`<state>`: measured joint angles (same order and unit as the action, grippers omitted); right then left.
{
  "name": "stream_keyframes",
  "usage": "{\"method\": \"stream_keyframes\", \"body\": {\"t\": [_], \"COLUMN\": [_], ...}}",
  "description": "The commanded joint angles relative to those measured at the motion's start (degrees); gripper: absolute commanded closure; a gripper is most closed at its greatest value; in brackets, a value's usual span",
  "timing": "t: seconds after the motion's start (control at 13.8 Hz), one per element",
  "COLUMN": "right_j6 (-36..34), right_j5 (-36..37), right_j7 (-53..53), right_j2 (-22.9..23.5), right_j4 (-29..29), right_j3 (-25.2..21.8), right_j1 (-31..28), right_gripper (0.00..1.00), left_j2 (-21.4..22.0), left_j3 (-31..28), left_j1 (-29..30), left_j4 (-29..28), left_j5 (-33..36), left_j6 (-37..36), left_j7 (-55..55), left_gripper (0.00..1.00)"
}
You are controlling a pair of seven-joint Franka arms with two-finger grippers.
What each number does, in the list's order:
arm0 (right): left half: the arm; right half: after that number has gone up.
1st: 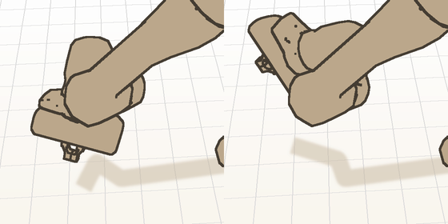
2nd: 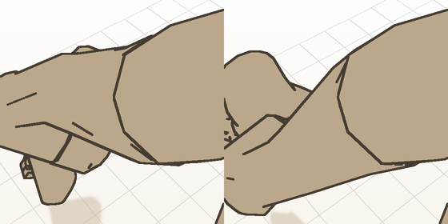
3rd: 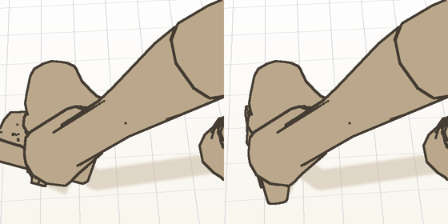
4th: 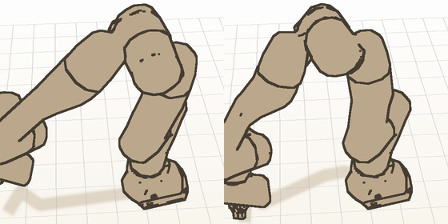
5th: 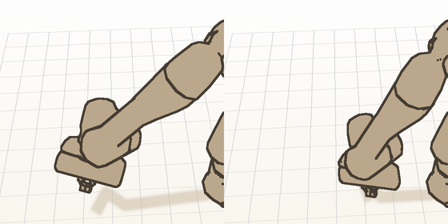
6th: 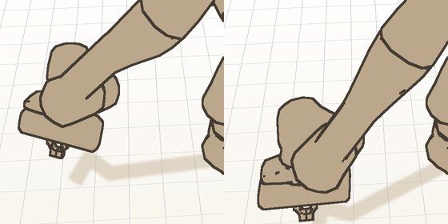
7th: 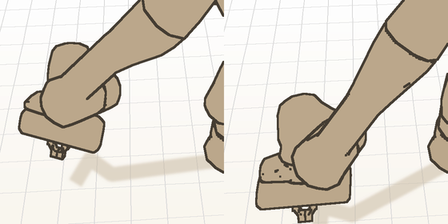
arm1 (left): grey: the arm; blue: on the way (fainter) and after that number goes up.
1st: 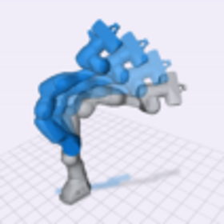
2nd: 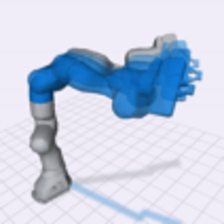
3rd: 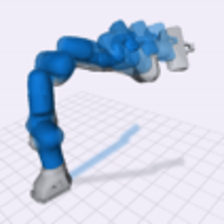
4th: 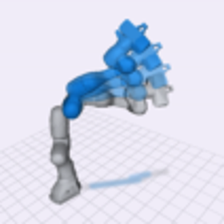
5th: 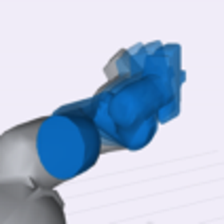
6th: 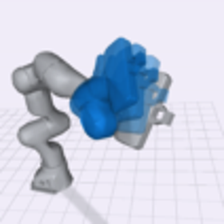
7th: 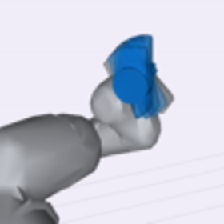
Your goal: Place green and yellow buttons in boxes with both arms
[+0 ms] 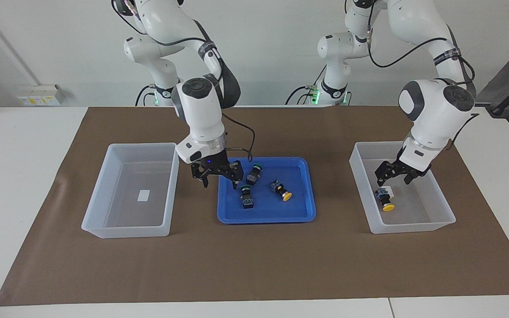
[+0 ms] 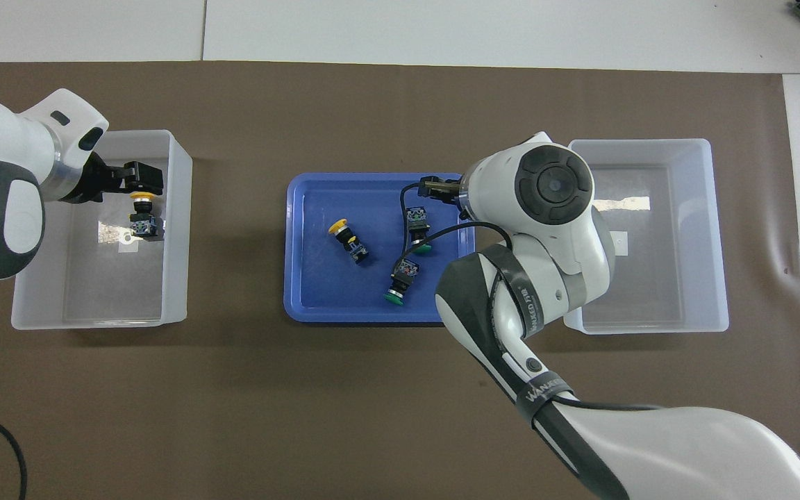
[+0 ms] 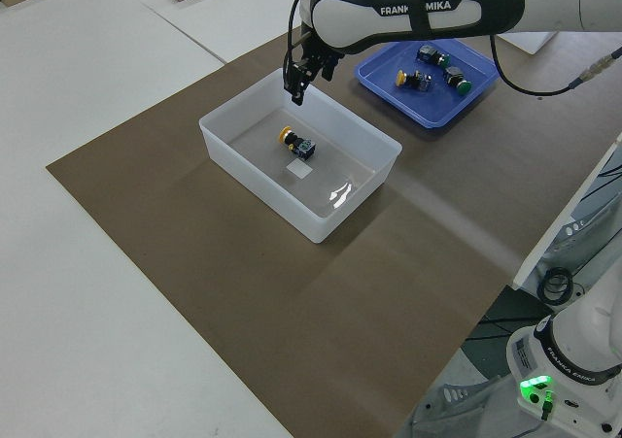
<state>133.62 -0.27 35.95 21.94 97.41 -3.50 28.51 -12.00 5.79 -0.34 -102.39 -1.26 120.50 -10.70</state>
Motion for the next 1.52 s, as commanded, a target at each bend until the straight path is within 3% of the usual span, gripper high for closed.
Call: {"method": "stream_keyframes", "body": {"t": [0.0,0.15,0.36,0.51,0.73,0.8,0.87,1.09,1.45], "right_j6": [1.9,6.8,8.1,7.8,7.4,7.4,6.7,1.7,-11.2], "right_j5": [-0.4,0.5,1.4,2.5,3.3,3.3,3.3,3.4,2.5], "right_j7": [3.0,3.4,2.9,2.2,-0.5,-0.6,-0.6,-1.5,-9.5], "right_j2": [9.8,11.4,13.0,12.9,12.1,12.0,11.9,10.5,-2.3], "right_j4": [-8.5,-8.2,-7.2,-6.0,-2.7,-2.3,-2.4,-5.1,-5.0], "right_j3": [-0.2,-0.2,-0.2,-0.2,-0.2,-0.2,-0.2,-0.3,-0.3], "right_j1": [2.8,3.8,5.0,4.8,5.0,5.0,5.1,4.4,-3.2], "right_gripper": [0.00,0.00,0.02,0.20,0.50,0.68,1.00,1.00,1.00], "left_j2": [-0.2,-0.3,-0.3,-1.5,-2.6,-2.8,-3.8,-7.3,-10.4], "left_j3": [-0.5,-0.4,-0.3,-0.3,-0.3,-0.3,-0.3,-0.4,-0.3], "left_j1": [-7.1,-10.1,-14.1,-16.2,-16.3,-16.4,-16.8,-19.2,-22.3], "left_j4": [0.9,-0.2,-3.5,-5.4,-6.1,-6.2,-6.2,-6.1,-7.0], "left_j5": [0.5,0.4,0.2,0.2,0.2,0.2,0.2,0.2,0.2], "left_j6": [0.7,3.5,11.2,17.1,19.7,20.6,21.9,27.3,31.0], "left_j7": [-14.7,-21.4,-33.7,-40.9,-42.6,-42.9,-44.0,-49.7,-53.9], "left_gripper": [0.00,0.00,0.00,0.00,0.00,0.00,0.00,0.00,0.00]}}
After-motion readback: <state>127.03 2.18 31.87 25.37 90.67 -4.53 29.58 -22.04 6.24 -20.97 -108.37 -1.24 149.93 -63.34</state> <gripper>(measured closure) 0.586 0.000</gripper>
